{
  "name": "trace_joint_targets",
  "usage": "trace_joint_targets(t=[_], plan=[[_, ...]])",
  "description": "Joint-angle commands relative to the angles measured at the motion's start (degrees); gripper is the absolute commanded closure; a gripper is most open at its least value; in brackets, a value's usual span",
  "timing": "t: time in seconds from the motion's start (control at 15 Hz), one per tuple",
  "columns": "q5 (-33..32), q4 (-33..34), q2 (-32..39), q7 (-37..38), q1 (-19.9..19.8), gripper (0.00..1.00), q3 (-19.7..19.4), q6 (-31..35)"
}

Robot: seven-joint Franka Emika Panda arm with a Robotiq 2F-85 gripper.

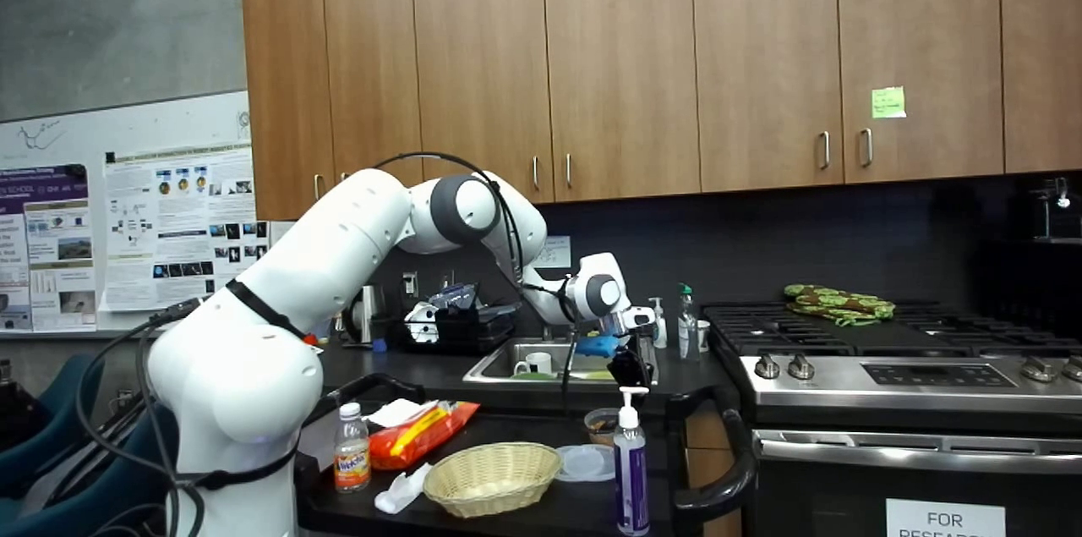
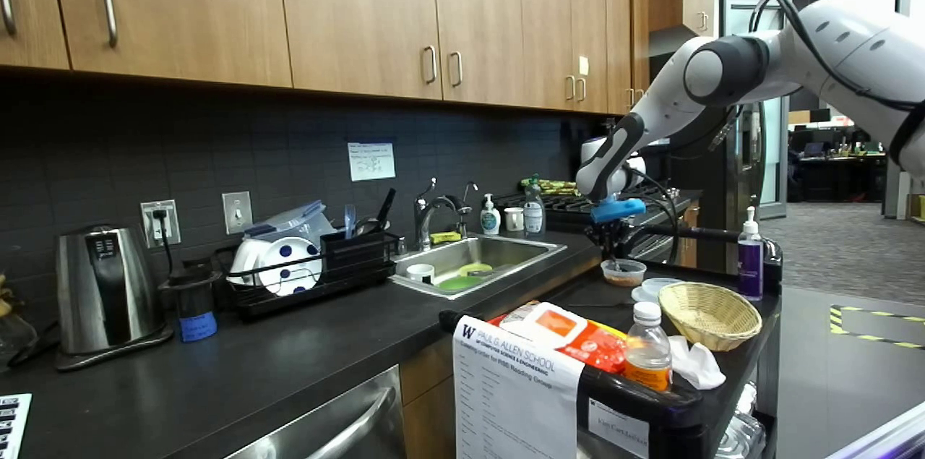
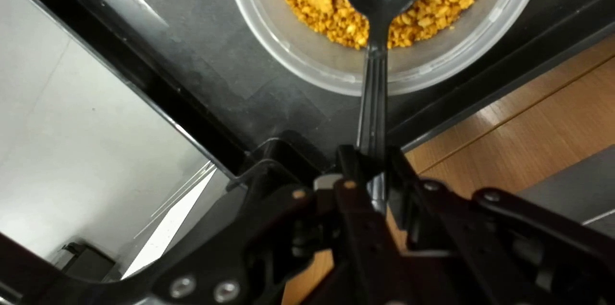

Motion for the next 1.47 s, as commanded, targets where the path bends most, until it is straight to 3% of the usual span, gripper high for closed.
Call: trace_joint_targets(t=[0.0,0.73,1.07,1.4], plan=[[1.57,-0.2,-0.41,-1.69,-0.09,0.96,0.12,1.83],[1.41,-5.63,-1.35,-10.47,-1.77,0.96,1.32,14.96],[2.58,-9.93,-1.83,-15.19,-4.09,0.96,3.63,22.55],[5.35,-15.21,-3.84,-19.27,-5.84,0.96,6.0,25.24]])
